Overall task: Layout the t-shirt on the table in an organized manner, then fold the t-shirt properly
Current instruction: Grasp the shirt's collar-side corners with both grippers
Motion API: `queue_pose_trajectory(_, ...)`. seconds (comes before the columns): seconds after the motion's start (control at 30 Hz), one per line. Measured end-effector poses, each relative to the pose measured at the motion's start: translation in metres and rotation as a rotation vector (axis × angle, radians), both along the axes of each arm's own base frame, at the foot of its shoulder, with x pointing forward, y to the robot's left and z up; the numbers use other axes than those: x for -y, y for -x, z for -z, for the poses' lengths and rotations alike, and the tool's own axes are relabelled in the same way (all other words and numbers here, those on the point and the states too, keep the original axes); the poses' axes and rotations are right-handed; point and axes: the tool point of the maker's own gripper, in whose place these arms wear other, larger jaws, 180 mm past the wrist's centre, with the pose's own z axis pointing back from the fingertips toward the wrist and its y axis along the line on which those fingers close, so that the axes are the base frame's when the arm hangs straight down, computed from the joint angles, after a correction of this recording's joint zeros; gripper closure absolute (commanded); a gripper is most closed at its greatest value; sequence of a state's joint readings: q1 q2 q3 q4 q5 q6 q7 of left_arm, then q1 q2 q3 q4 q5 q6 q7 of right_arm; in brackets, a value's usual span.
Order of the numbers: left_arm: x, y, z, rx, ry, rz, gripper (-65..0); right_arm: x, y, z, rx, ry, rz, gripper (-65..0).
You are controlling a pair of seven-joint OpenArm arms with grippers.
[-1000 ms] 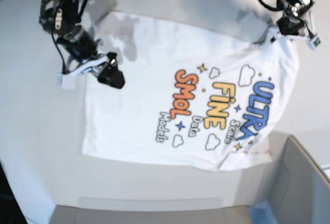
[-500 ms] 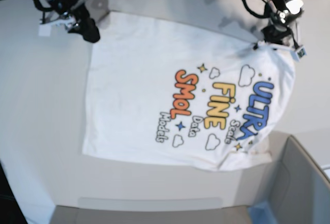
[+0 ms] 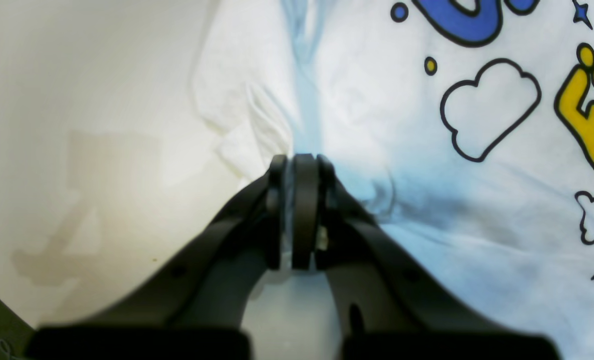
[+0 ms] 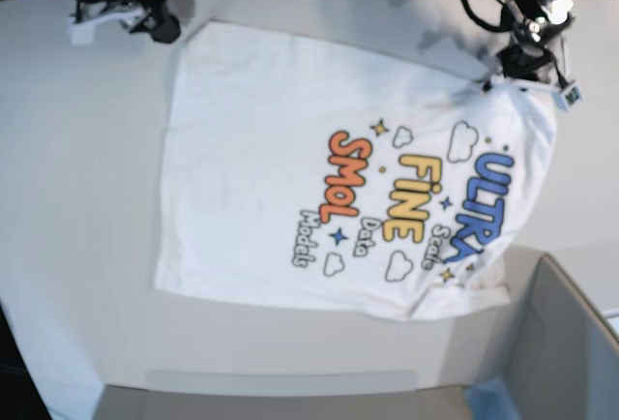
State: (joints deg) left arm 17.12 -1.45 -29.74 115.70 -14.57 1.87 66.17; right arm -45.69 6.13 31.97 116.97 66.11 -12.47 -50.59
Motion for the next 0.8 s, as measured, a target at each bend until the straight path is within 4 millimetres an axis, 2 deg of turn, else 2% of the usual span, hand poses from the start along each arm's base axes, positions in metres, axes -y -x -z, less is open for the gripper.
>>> queue_pose_trajectory(0.1, 0.0, 0.0, 0.0, 0.0, 0.0, 0.0, -0.7, 0.008, -0.012, 0.004, 0.005, 0.068, -0.018, -28.0)
queue_pose_trajectory(0.17, 0.001, 0.0, 0.0, 0.0, 0.001, 0.002, -0.7, 0.002, -0.028, 0.002, 0.041, 0.093, -0.055, -28.0)
queue_pose_trajectory(0.23, 0.001, -0.001, 0.0, 0.001, 0.001, 0.002, -0.7, -0.019, -0.034, 0.004, 0.044, 0.087, -0.133, -28.0)
queue_pose_trajectory(0.3, 0.001, -0.001, 0.0, 0.003, 0.001, 0.002, -0.7, -0.044, -0.03, 0.01, 0.027, 0.058, -0.195, -28.0)
queue_pose_trajectory(0.4, 0.001, -0.001, 0.0, 0.003, 0.002, 0.002, -0.7, -0.062, -0.026, 0.017, 0.005, 0.044, -0.211, -28.0)
queue_pose_trajectory(0.8, 0.001, -0.001, 0.0, 0.003, 0.002, 0.002, -0.7, -0.052, -0.031, 0.028, -0.011, 0.119, -0.192, -28.0)
